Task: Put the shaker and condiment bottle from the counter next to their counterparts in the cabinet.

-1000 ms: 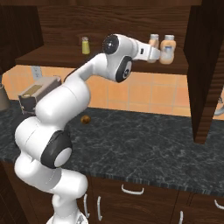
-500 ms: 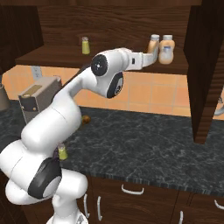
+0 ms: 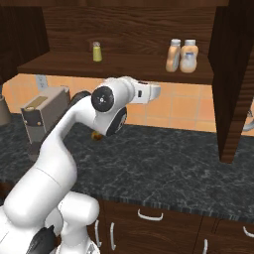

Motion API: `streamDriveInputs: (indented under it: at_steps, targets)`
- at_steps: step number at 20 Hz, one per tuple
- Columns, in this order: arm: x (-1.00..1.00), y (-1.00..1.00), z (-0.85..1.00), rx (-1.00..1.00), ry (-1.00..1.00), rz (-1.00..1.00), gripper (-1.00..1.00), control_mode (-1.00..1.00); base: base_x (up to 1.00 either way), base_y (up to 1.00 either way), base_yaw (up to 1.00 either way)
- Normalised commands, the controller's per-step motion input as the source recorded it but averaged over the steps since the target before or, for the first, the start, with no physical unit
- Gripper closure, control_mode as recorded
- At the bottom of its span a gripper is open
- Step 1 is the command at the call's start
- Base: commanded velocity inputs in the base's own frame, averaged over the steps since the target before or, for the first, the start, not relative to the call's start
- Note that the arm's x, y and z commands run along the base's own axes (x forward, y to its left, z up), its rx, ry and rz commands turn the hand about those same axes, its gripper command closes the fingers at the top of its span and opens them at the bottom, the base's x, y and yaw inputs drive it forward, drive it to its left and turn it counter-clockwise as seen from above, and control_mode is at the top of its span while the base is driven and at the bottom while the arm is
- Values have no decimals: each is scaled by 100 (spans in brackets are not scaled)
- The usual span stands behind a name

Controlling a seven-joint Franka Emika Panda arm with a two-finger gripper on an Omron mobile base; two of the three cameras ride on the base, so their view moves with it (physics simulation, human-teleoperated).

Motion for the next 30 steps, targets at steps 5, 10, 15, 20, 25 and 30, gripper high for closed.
streamDriveInputs:
  at_steps: [5, 10, 15, 20, 25, 30]
  targets:
    - [-34, 19, -29, 27, 37, 25, -100, -100, 0, 0, 0]
    - [-40, 32, -53, 18, 28, 40, -100, -100, 0, 0, 0]
    - [-51, 73, -80, 1, 8, 38, -100, -100, 0, 0, 0]
    - [-26, 100, -87, -17, 11, 29, -100, -100, 0, 0, 0]
    - [-2, 98, -74, -11, 18, 27, -100, -100, 0, 0, 0]
    - [-17, 80, -45, 0, 3, 30, -100, -100, 0, 0, 0]
